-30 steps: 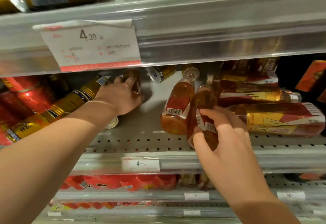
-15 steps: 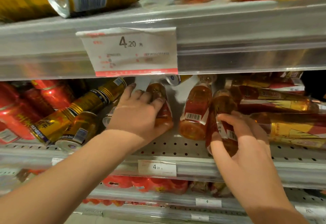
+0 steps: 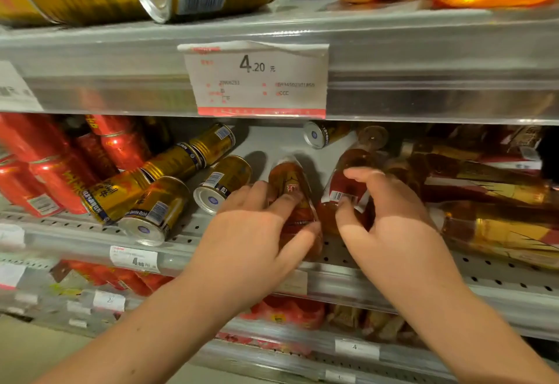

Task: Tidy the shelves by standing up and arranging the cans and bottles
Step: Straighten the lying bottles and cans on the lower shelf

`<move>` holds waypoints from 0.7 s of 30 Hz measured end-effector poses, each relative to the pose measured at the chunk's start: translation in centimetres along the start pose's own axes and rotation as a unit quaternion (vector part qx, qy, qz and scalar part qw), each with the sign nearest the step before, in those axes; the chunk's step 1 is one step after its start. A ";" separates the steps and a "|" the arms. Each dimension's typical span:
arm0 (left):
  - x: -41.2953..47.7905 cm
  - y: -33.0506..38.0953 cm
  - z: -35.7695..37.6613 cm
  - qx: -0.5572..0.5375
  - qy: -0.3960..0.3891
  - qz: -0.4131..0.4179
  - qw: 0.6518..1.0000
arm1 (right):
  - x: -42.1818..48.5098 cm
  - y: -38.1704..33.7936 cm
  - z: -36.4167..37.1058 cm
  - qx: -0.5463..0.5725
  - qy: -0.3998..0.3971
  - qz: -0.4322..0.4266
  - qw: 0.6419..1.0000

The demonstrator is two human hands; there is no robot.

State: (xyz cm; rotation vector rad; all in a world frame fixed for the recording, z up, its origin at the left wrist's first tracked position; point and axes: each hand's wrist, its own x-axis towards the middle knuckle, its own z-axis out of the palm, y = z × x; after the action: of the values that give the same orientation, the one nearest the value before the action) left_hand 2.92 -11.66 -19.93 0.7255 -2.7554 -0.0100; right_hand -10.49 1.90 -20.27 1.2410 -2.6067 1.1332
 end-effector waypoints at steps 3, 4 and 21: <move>-0.1 -1.2 0.8 -0.134 0.013 -0.015 0.991 | 0.0 -0.7 0.4 -0.023 -0.032 -0.044 0.998; -0.2 -1.5 1.2 -0.170 0.008 -0.021 0.985 | -0.1 -0.8 0.5 -0.037 -0.039 -0.058 0.997; 12.7 -4.8 1.6 -0.127 -0.015 0.024 0.991 | 9.1 3.6 -0.7 -0.104 0.016 -0.076 0.992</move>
State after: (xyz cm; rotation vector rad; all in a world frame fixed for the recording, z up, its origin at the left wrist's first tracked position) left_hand -5.80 -22.07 -18.33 0.5936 -2.7296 -0.3578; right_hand -19.27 -2.15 -18.96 1.3364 -2.4809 0.8246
